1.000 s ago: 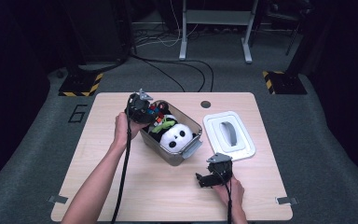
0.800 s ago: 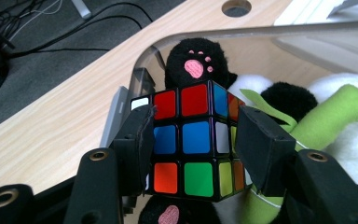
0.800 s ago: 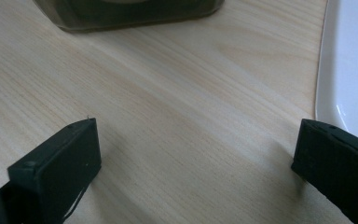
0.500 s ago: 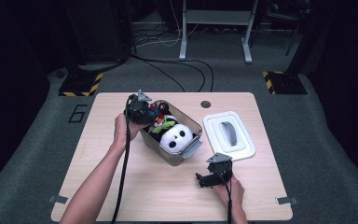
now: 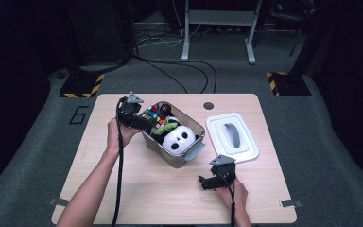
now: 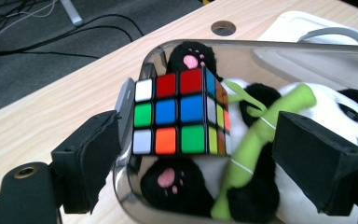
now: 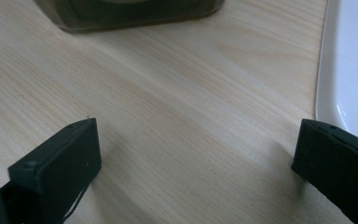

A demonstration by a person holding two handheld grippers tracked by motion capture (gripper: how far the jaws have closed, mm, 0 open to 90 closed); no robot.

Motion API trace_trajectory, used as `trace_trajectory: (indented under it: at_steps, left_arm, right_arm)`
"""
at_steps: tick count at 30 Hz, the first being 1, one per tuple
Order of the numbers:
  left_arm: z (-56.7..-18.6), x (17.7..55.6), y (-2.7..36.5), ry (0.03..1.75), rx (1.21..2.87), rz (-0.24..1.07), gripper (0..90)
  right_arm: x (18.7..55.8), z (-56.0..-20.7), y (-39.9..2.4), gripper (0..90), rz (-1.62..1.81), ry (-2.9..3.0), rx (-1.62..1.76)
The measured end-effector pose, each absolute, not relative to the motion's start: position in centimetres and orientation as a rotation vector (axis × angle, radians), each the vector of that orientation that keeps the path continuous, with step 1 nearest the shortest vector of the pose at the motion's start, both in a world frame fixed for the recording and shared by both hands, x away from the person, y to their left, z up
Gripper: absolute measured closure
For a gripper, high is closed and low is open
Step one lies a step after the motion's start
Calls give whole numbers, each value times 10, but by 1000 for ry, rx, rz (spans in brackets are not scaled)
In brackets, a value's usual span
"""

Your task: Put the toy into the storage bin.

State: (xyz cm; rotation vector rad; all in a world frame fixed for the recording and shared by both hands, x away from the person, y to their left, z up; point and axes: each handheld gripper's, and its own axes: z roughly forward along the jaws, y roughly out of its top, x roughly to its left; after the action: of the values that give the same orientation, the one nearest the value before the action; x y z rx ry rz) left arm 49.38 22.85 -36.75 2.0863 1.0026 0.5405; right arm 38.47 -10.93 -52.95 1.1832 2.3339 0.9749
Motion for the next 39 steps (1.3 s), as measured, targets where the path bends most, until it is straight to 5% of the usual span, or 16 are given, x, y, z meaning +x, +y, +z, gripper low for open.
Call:
trace_trajectory:
  at_steps: [19, 33, 39]
  left_arm:
    - [-421, 446, 287, 1156, 2034, 500, 2]
    - [-525, 435, 319, 1353, 1986, 449, 0]
    - [-530, 434, 323, 1333, 1970, 511, 0]
  right_arm:
    - [386, -530, -110, 0, 973, 2330, 1172]
    - [386, -530, -110, 0, 971, 2329, 1173]
    - [386, -530, -110, 0, 971, 2329, 1176]
